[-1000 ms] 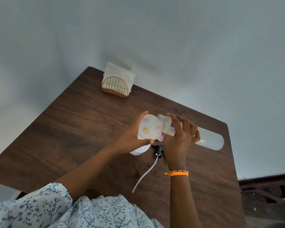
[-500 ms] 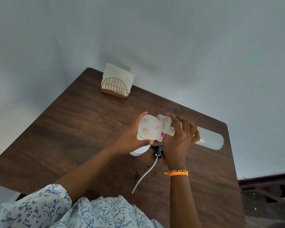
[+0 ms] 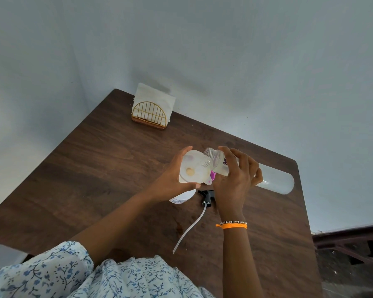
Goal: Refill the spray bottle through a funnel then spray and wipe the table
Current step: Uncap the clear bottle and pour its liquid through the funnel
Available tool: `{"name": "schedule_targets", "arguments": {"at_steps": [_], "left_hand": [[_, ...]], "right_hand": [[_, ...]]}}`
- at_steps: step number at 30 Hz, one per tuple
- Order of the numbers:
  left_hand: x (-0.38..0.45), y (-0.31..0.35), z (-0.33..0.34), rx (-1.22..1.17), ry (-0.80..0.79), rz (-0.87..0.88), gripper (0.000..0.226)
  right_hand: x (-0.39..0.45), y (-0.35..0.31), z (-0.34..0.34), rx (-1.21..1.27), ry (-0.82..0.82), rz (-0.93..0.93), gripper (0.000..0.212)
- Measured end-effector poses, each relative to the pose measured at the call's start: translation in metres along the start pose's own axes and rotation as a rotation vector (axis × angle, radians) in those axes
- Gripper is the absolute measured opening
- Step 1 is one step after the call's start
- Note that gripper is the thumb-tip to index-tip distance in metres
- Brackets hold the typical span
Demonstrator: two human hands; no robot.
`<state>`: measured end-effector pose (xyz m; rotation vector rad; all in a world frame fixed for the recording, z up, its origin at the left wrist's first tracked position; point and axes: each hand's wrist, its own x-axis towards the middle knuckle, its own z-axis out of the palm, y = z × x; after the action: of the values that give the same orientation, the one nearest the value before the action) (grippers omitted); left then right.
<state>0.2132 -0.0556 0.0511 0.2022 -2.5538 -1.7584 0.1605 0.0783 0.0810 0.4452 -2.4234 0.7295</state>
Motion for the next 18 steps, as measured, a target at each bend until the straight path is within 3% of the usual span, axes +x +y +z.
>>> {"name": "schedule_targets", "arguments": {"at_steps": [18], "left_hand": [[0.0002,-0.0003,-0.0003,0.002,0.007,0.001,0.093]], "right_hand": [[0.0000,0.0021,0.0011,-0.001,-0.010,-0.004,0.048]]}}
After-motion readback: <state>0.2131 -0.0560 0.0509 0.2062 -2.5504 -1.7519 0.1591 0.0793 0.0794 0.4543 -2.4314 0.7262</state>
